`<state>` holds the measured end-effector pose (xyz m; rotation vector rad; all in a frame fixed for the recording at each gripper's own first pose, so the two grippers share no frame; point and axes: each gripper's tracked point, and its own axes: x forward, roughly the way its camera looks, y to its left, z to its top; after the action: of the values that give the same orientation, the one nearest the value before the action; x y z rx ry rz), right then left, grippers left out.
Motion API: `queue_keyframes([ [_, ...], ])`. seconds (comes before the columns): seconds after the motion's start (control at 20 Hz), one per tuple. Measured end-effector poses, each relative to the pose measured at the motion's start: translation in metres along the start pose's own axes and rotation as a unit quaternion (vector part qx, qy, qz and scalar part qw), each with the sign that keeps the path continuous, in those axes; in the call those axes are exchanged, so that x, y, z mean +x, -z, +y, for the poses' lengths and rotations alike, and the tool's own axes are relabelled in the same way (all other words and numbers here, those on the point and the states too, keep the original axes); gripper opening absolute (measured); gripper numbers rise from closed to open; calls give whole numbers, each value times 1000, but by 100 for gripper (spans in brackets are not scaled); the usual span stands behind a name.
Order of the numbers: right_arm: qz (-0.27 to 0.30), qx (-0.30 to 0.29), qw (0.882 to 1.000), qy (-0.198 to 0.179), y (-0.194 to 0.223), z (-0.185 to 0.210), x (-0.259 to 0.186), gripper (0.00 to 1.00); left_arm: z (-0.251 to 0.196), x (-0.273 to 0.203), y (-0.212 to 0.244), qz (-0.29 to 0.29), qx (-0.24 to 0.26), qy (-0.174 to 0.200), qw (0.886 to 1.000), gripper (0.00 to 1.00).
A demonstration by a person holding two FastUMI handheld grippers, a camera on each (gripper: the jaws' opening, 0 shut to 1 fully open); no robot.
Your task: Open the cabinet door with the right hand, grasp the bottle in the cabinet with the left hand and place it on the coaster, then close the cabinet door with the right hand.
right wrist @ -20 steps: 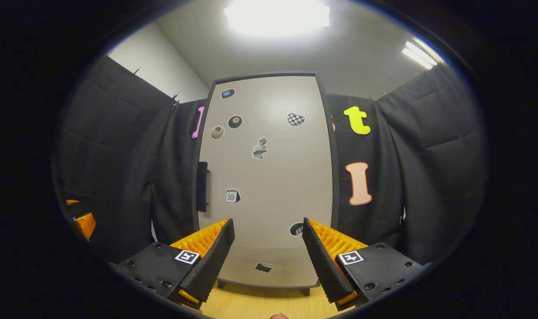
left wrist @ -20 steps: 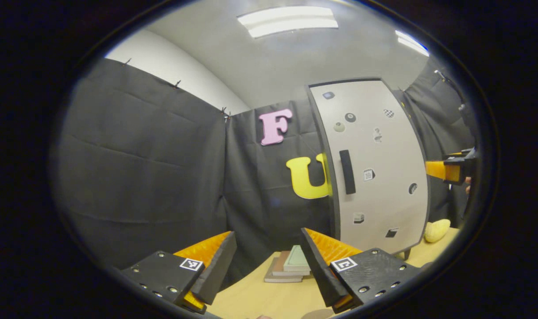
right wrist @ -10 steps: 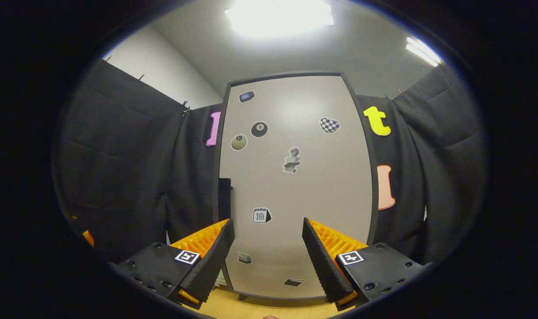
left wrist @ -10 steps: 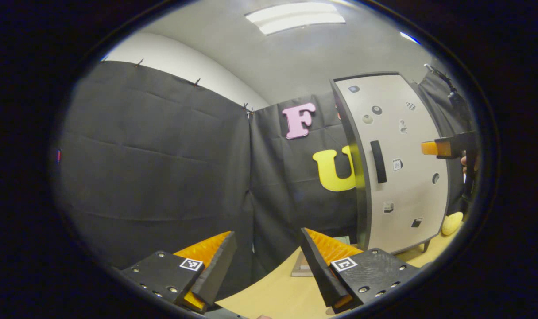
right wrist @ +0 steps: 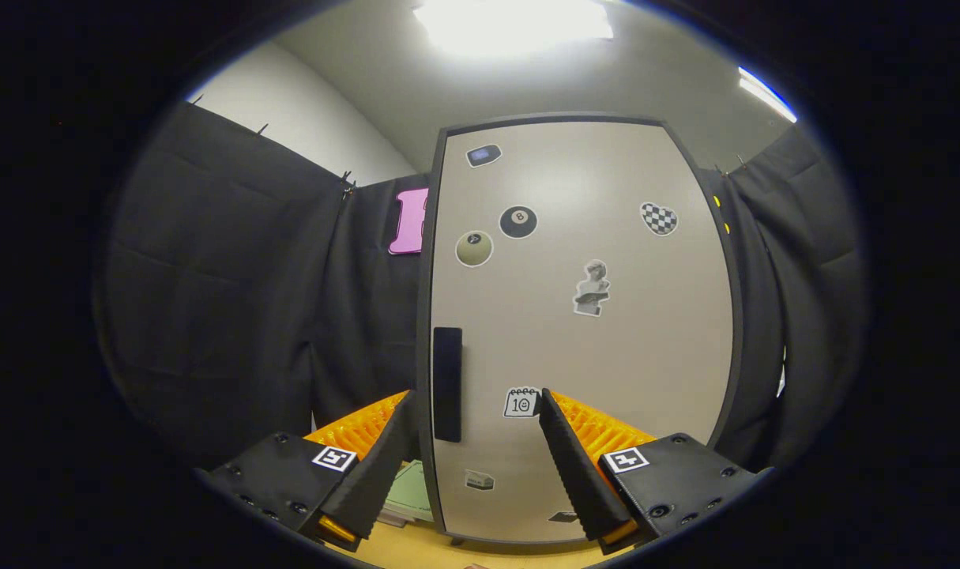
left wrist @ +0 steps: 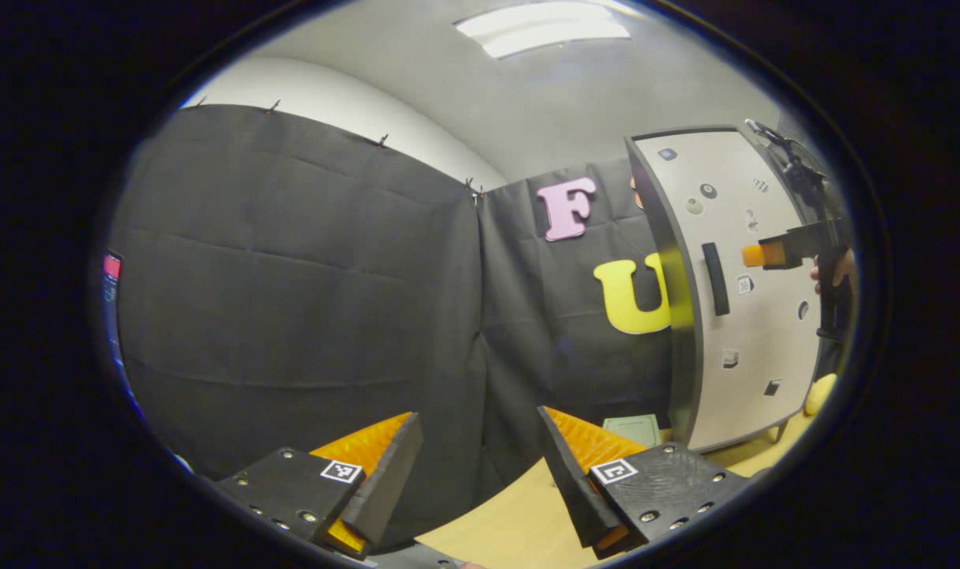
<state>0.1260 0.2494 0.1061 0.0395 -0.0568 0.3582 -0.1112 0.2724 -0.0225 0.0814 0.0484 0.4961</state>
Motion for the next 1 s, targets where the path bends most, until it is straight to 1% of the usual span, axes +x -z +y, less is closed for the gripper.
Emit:
queue_keyframes([
  [0.2,14,-10,1000,-1,7,15,26,98,19,4,7,5,2,-18,1000,89],
  [0.35,21,-16,1000,7,11,20,45,98,38,6,12,8,6,-31,999,89],
  [0.45,31,-14,999,8,16,24,59,98,49,8,15,11,8,-40,999,89],
  [0.5,37,-13,999,8,18,26,66,98,53,8,17,13,8,-44,999,87],
  [0.65,57,-16,998,14,28,30,83,97,66,9,20,14,10,-54,998,87],
  [0.75,71,-19,997,21,35,29,93,85,72,10,21,15,10,-58,998,92],
  [0.8,79,-16,997,22,39,29,97,83,74,9,23,15,11,-59,998,92],
  [0.85,85,-12,996,21,41,30,101,84,76,10,23,16,11,-60,998,89],
  [0.9,91,-8,996,22,43,30,104,83,77,11,24,17,12,-61,998,92],
  [1.0,94,-2,995,32,43,27,108,68,81,11,26,19,11,-64,998,92],
])
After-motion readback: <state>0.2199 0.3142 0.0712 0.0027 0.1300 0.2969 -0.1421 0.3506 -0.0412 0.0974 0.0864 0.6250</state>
